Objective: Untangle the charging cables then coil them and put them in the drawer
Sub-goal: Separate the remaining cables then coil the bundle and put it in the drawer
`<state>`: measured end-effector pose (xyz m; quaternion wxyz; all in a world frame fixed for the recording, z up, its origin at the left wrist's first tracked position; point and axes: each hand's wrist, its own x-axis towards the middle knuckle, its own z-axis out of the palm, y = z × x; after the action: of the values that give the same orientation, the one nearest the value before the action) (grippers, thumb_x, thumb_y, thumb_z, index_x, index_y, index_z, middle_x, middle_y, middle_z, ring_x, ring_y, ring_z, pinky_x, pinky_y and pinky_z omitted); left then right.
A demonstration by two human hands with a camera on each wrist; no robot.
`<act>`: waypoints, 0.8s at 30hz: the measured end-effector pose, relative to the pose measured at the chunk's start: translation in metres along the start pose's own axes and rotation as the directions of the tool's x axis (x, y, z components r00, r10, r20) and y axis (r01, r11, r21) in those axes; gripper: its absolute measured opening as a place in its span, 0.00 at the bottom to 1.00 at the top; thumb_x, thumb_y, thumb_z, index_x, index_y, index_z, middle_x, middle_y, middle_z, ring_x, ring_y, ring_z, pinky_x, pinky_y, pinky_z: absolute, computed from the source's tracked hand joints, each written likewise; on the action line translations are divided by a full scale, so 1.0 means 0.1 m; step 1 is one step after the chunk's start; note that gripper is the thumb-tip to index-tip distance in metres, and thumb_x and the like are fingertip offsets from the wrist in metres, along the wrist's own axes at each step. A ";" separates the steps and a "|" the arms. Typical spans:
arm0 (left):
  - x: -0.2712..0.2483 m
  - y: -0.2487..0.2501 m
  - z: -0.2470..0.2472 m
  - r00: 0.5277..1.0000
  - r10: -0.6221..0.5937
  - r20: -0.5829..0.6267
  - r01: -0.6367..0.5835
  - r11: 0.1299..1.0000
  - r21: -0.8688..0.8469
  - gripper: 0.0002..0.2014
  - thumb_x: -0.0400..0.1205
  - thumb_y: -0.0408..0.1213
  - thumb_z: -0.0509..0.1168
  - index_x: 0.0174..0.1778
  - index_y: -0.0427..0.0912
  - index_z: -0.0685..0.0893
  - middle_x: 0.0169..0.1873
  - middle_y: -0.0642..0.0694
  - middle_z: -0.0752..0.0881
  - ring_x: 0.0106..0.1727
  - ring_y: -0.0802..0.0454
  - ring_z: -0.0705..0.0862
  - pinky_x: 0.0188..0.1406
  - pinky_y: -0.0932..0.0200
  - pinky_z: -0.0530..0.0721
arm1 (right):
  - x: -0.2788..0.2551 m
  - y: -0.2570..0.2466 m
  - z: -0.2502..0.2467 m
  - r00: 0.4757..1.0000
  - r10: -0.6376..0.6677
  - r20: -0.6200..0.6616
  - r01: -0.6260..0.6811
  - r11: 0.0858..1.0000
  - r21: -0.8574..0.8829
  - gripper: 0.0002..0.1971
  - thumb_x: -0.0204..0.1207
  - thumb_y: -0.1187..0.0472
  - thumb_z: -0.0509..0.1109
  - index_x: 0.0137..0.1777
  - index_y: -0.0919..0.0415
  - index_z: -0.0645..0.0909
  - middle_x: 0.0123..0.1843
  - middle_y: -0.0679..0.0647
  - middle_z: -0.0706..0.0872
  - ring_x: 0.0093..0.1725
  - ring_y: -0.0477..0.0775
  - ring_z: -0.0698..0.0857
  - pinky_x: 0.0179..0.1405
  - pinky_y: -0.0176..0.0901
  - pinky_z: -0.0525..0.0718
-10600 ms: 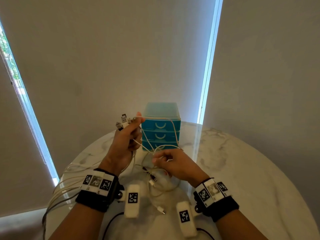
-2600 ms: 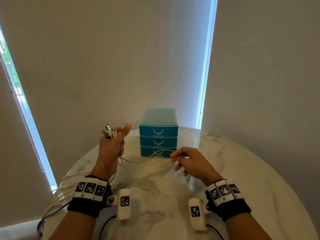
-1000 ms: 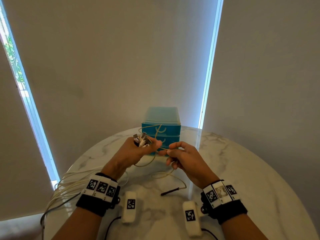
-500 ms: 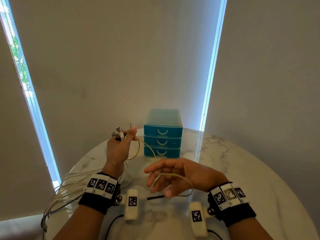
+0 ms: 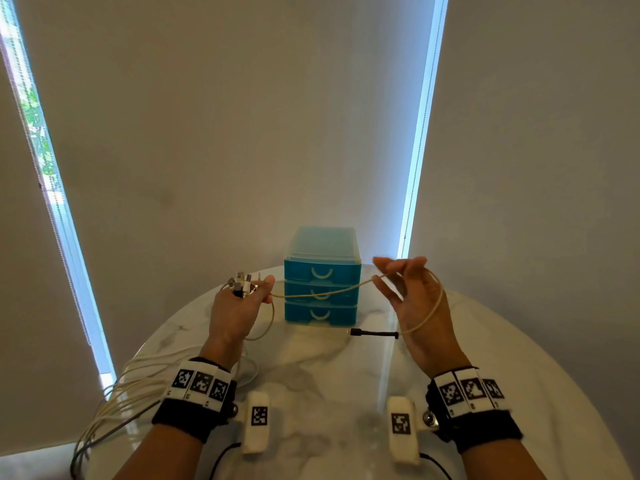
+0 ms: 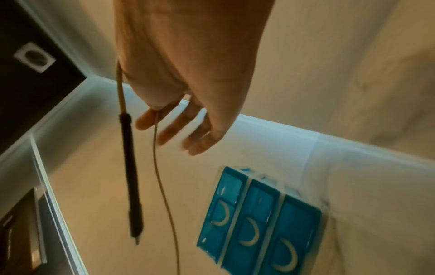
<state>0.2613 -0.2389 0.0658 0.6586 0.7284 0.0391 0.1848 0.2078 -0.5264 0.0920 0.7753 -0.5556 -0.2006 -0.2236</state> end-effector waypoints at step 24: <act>-0.13 0.10 -0.10 0.977 -0.006 0.212 -0.038 0.979 0.201 0.20 0.88 0.60 0.69 0.44 0.49 0.97 0.34 0.50 0.95 0.41 0.56 0.87 0.42 0.53 0.79 | -0.18 -0.40 0.10 0.963 0.268 0.006 -0.254 0.921 -0.296 0.12 0.87 0.61 0.73 0.66 0.65 0.90 0.56 0.62 0.97 0.57 0.65 0.97 0.61 0.58 0.95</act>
<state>0.2440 -0.2349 0.0735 0.5792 0.8079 -0.0182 0.1069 0.1698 -0.5261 0.1163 0.7024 -0.6910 -0.1076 -0.1326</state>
